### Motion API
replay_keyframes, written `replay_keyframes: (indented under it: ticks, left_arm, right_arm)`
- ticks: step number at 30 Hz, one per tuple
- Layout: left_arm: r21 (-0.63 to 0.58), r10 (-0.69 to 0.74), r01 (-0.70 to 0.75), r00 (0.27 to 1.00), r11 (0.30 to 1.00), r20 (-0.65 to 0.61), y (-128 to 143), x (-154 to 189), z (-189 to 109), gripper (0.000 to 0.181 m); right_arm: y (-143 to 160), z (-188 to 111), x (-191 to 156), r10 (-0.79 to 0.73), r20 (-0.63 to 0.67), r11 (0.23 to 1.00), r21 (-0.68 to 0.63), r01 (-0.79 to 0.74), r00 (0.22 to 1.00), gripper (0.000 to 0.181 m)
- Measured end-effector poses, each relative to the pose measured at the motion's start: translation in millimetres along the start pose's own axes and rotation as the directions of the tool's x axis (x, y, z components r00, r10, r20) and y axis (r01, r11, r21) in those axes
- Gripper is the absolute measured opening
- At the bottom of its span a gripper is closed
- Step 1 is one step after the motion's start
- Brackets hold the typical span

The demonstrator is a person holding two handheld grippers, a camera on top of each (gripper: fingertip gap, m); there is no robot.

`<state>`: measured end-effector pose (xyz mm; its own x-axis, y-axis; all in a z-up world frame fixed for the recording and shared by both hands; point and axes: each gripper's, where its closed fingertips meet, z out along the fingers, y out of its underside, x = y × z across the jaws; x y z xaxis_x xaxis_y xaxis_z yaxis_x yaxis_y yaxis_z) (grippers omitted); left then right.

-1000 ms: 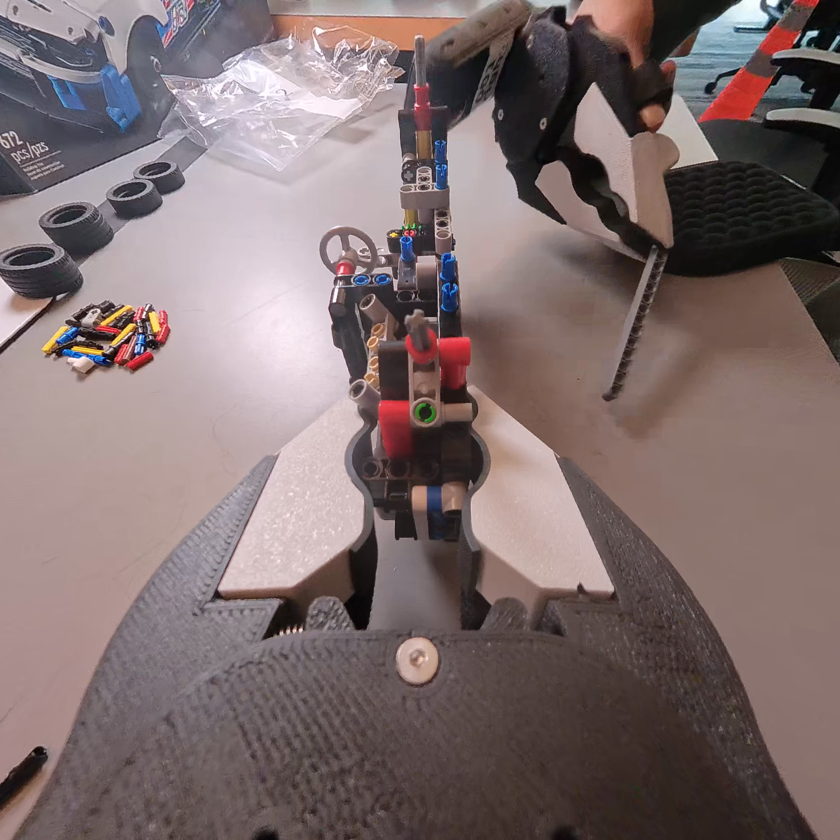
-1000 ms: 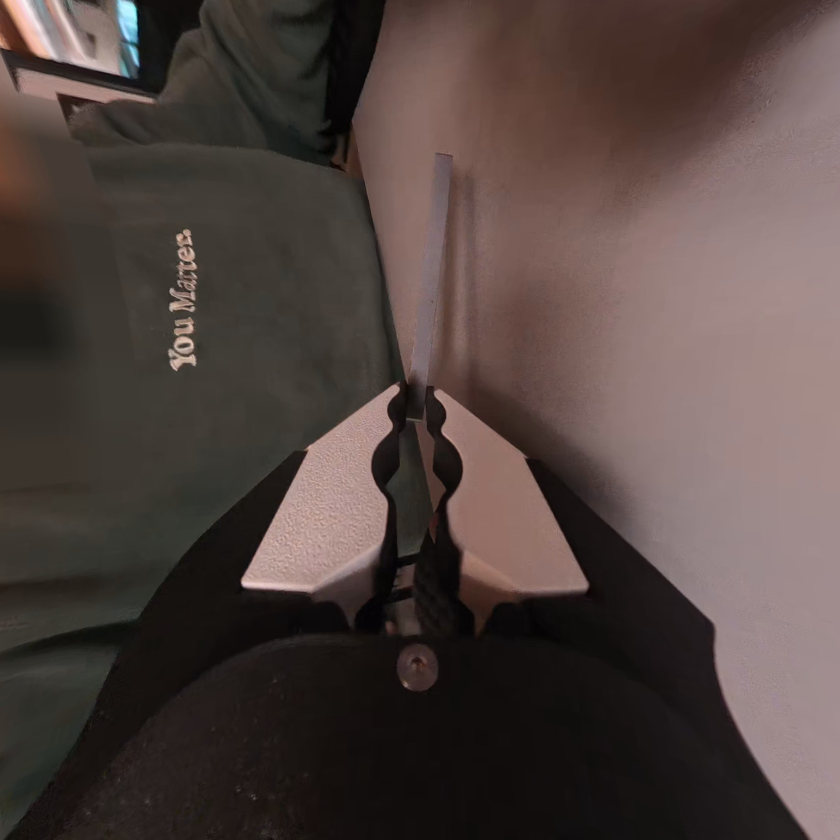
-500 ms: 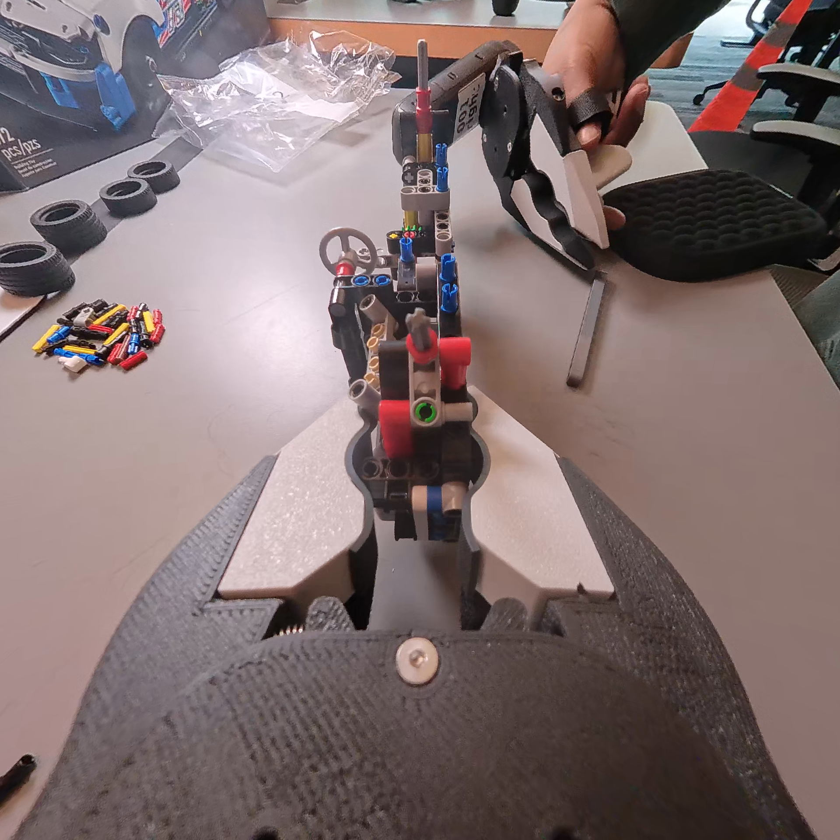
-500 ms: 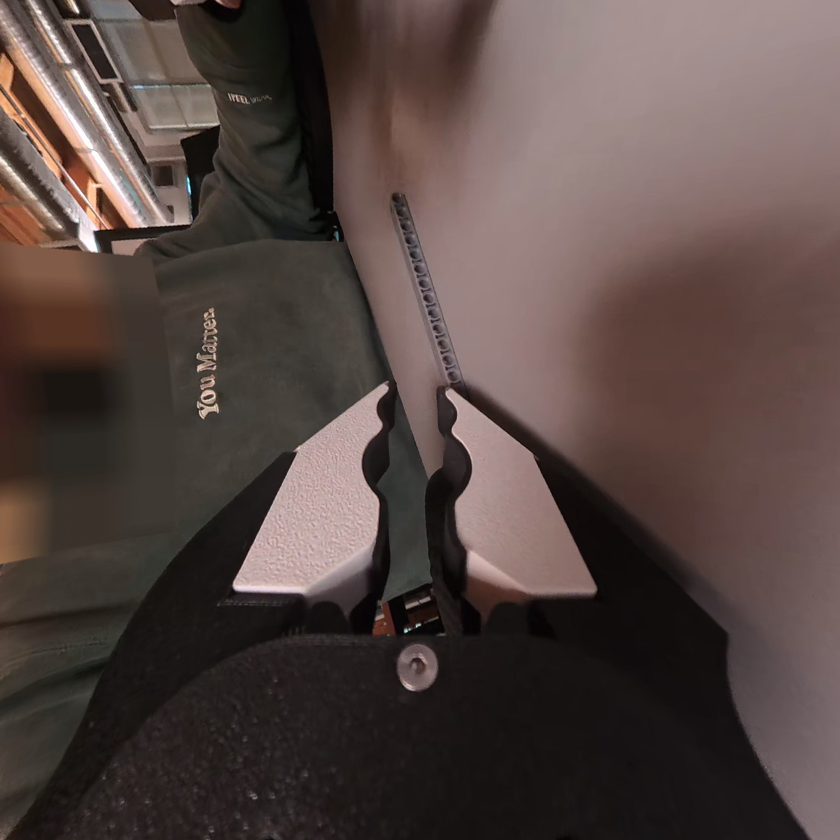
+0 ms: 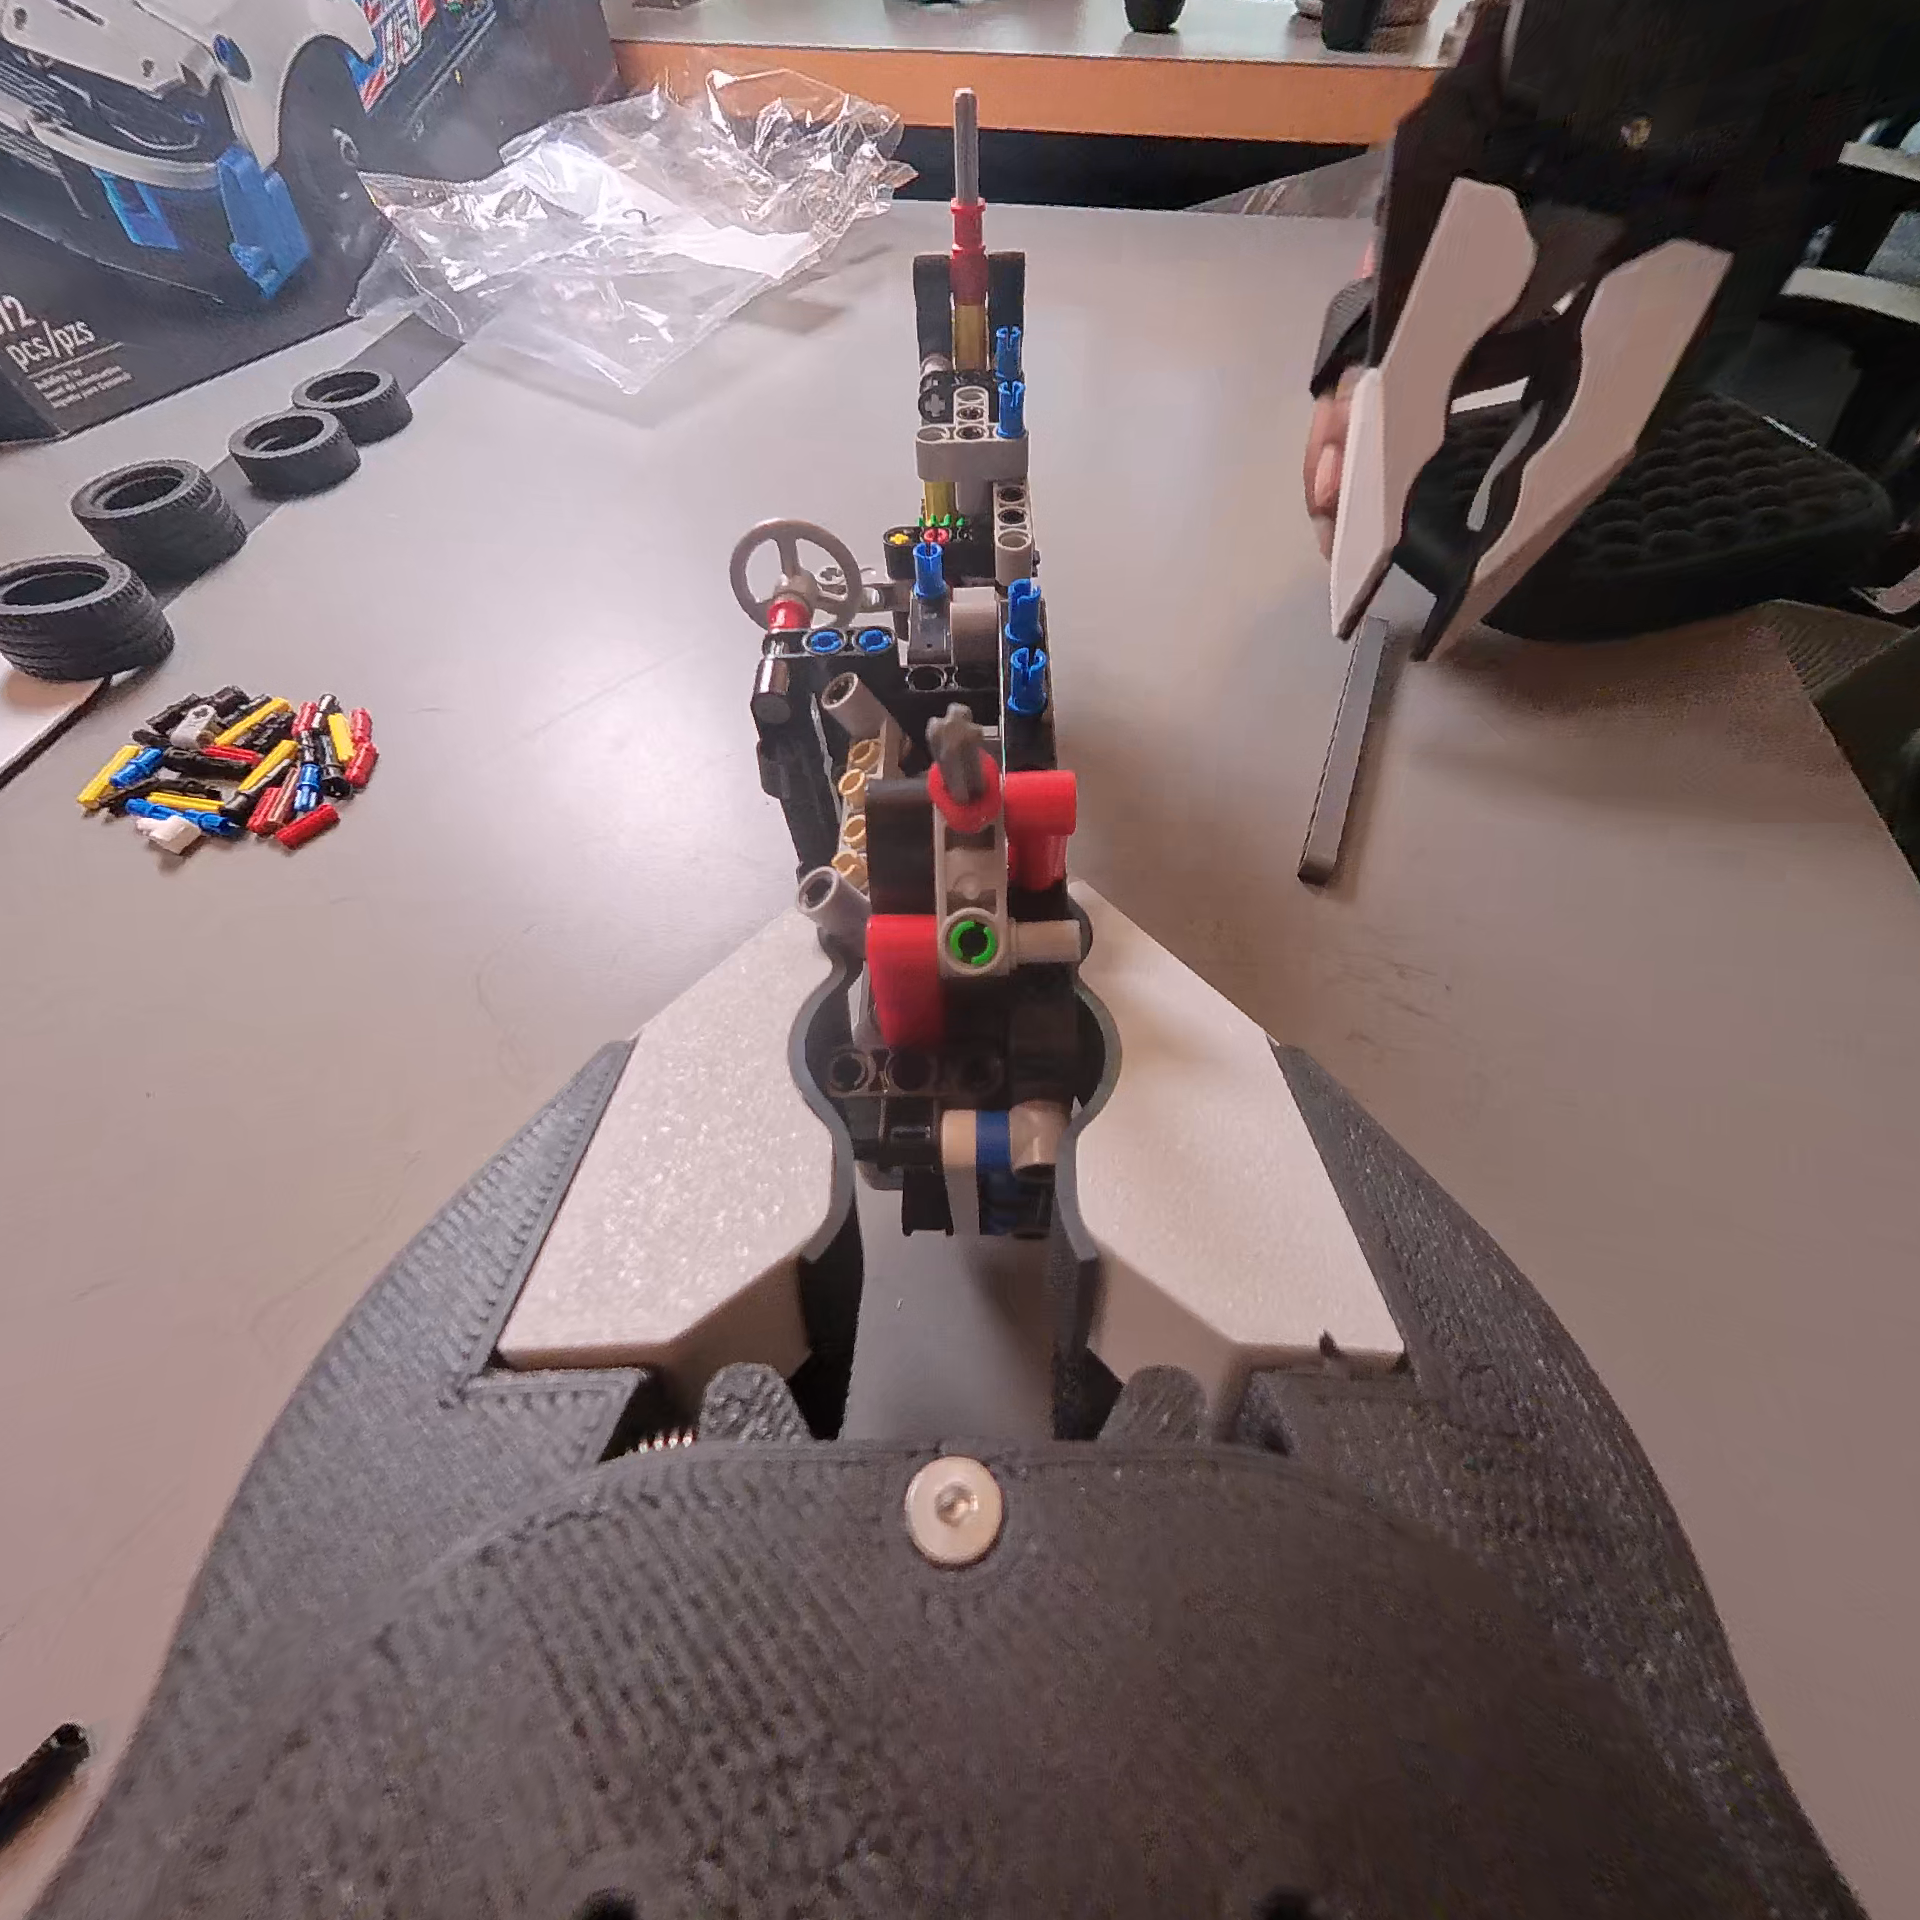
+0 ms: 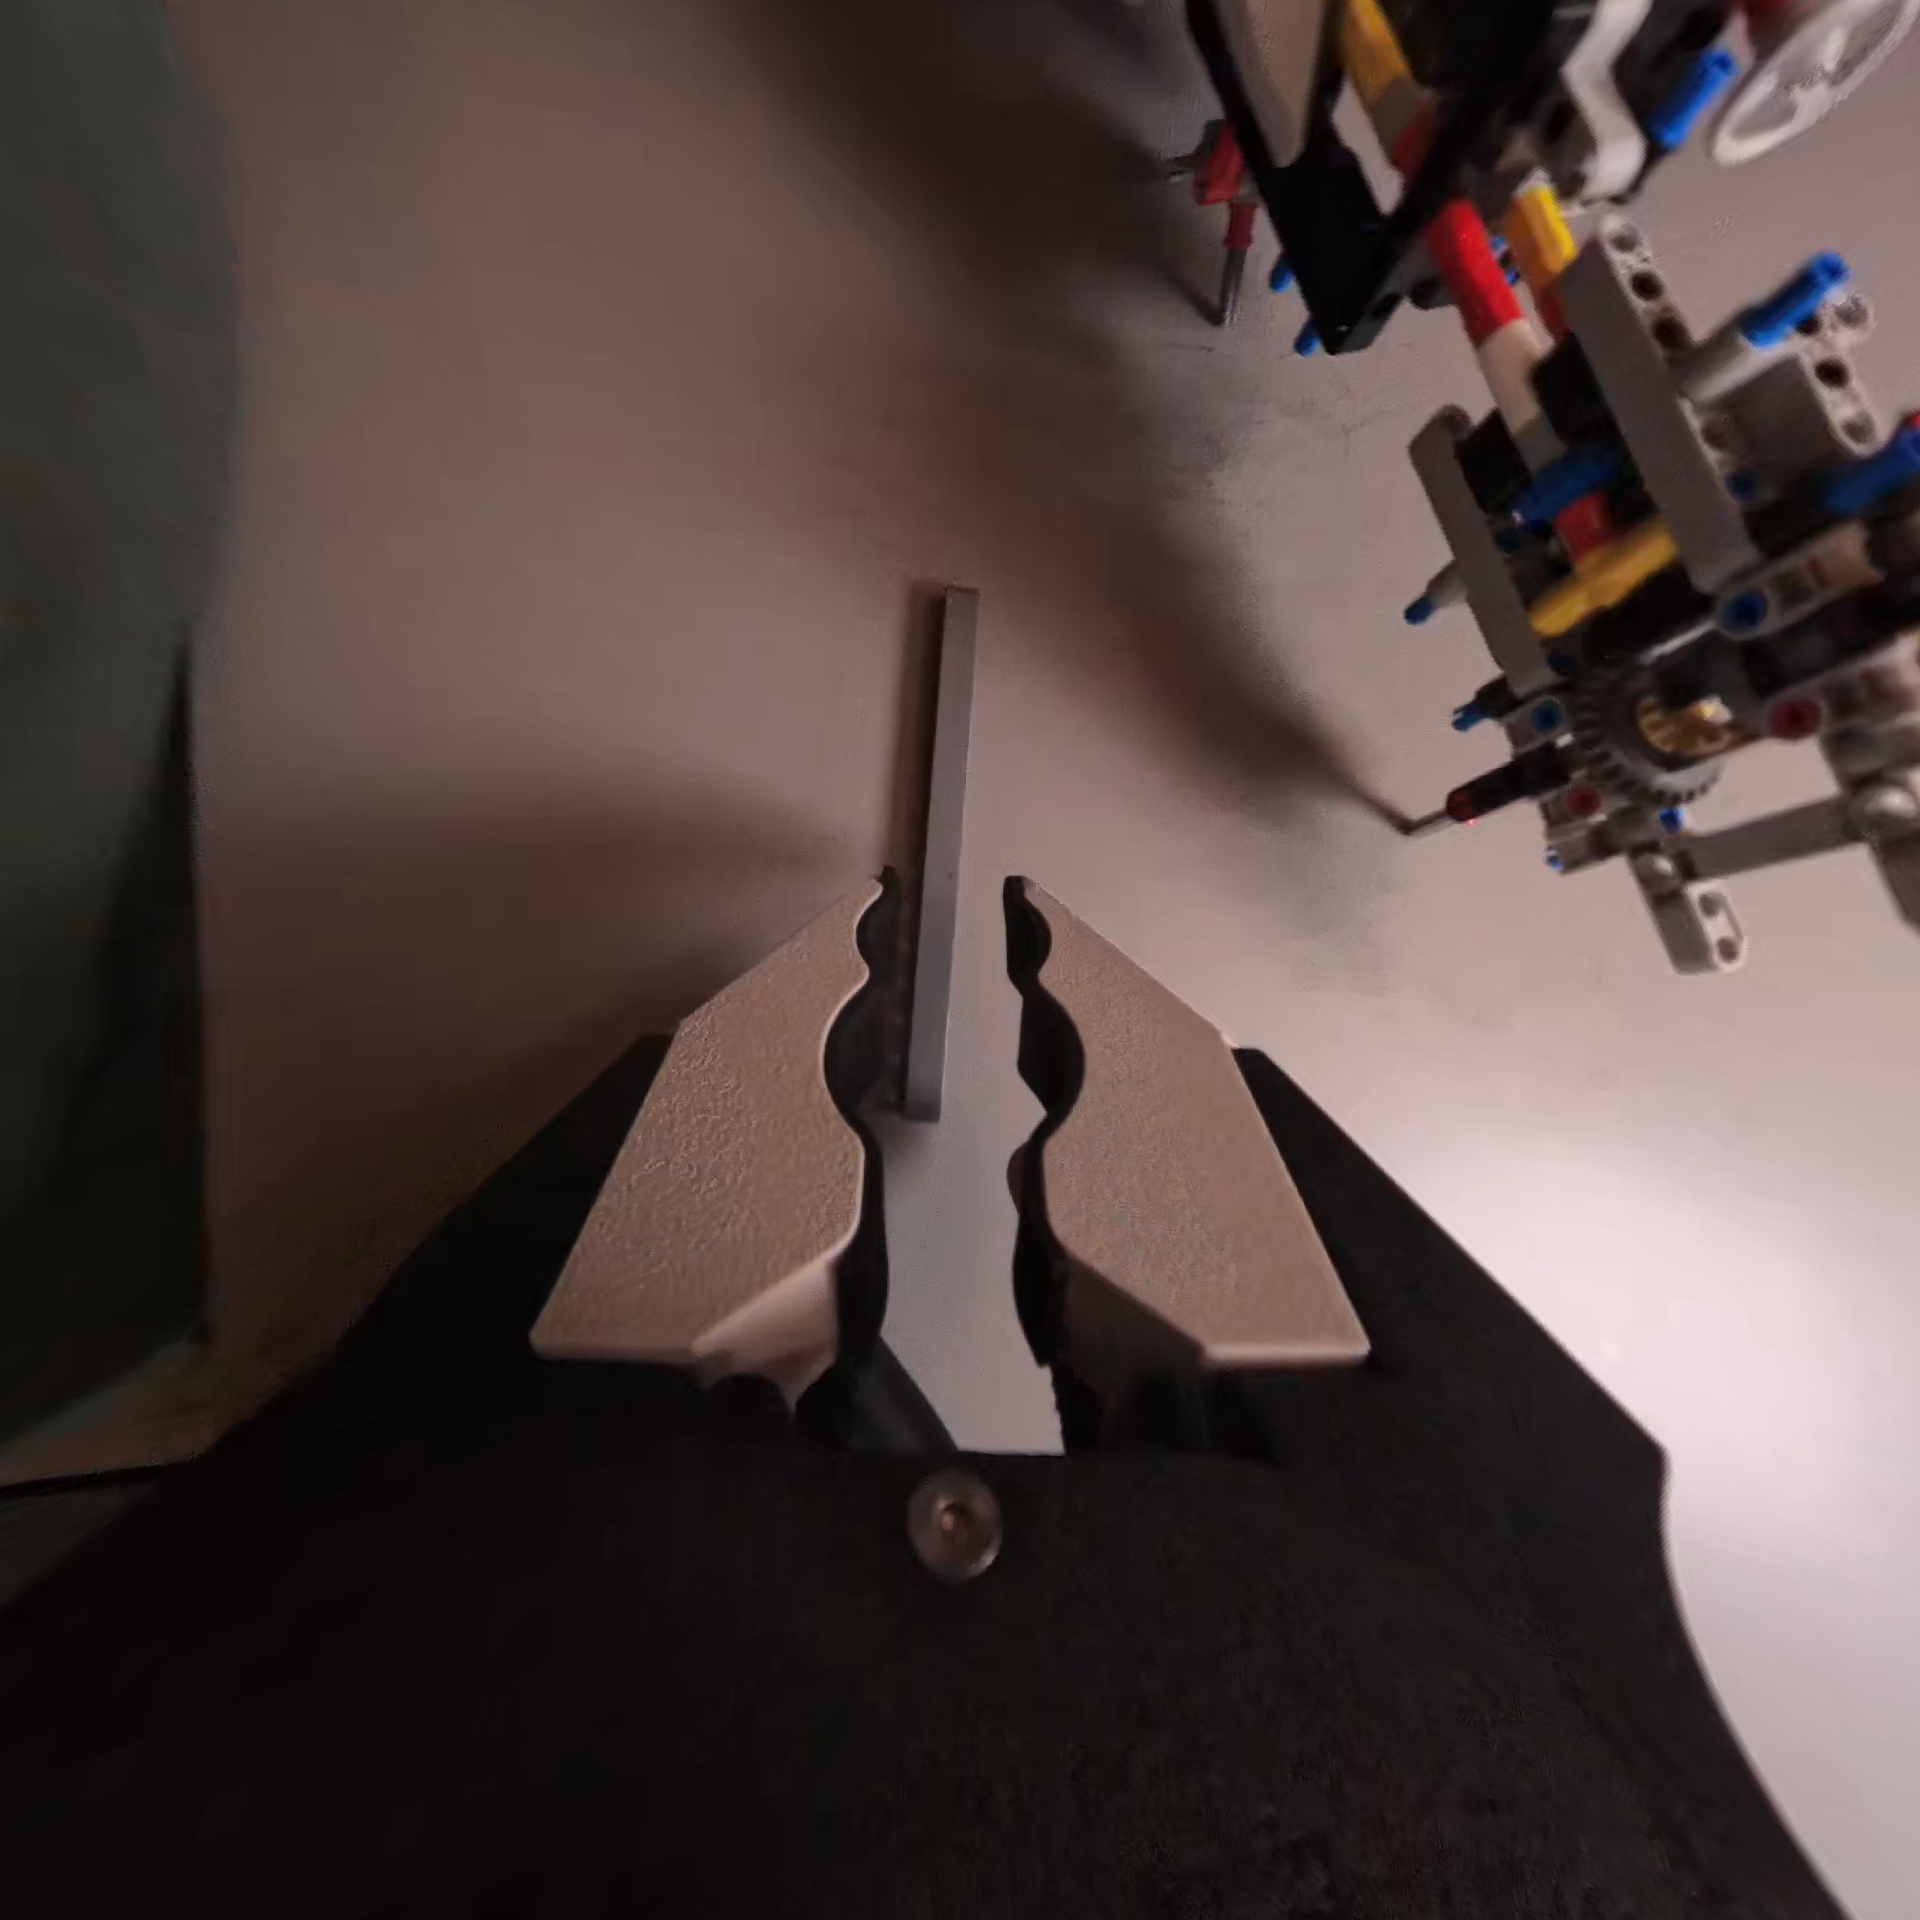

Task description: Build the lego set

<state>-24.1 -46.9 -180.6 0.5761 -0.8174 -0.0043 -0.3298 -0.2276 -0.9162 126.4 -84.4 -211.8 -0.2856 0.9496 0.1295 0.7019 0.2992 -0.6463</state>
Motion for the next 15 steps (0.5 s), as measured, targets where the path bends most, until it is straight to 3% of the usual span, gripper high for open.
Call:
replay_keyframes:
  ticks: [2,15]
  left_arm:
    - [-0.001,0.004,-0.004,1.000,1.000,0.002,-0.1,0.4,0.2,0.034]
    - [-0.008,0.015,-0.015,1.000,1.000,0.010,0.0,1.3,0.2,0.034]
  right_arm:
    - [6.5,7.0,-2.3,-0.117,-0.071,0.992,-0.061,0.113,0.991,0.014]
    - [6.4,12.1,-8.2,-0.265,-0.123,0.963,-0.082,0.256,0.956,0.006]
